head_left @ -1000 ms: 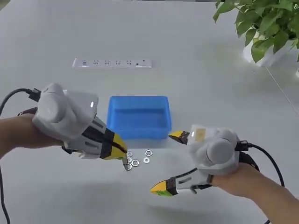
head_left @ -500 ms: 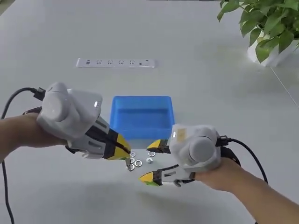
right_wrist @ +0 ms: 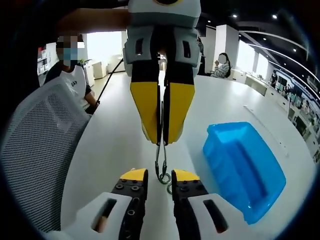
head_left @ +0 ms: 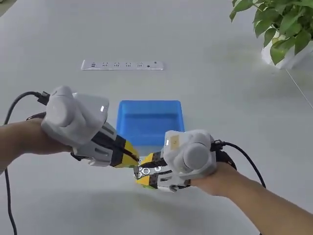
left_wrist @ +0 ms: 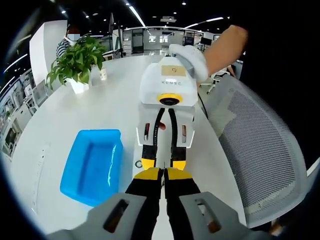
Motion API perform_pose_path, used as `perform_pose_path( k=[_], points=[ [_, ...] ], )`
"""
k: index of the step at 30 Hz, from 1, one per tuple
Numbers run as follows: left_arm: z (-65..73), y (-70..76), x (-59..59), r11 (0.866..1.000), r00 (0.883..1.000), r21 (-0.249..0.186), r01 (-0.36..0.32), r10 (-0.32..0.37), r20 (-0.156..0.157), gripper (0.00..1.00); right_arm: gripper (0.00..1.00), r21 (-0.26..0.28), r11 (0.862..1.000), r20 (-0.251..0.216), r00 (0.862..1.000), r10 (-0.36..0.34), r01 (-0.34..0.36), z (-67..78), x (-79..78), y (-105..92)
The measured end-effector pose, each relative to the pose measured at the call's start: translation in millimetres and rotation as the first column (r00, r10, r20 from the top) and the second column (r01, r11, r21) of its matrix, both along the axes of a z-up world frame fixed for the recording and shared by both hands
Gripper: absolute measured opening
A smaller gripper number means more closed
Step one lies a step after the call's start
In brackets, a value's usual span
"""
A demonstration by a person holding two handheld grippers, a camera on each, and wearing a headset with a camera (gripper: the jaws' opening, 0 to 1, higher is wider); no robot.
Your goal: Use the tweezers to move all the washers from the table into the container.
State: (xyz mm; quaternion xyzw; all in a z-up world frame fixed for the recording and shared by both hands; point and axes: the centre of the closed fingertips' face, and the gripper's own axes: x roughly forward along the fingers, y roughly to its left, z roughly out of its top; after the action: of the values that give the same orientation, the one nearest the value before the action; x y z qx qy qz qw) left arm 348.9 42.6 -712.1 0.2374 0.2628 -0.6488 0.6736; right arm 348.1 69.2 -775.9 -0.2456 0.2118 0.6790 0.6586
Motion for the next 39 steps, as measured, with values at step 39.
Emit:
perform_pose_path(
  k=[39],
  points=[
    [-0.2,2.2,-0.8,1.0,1.0,0.008,-0.02,0.02,0.006,0.06,0.07,-0.038,0.999,0.003,1.0,-0.019,0.019,-1.8,1.5,5.9]
  ],
)
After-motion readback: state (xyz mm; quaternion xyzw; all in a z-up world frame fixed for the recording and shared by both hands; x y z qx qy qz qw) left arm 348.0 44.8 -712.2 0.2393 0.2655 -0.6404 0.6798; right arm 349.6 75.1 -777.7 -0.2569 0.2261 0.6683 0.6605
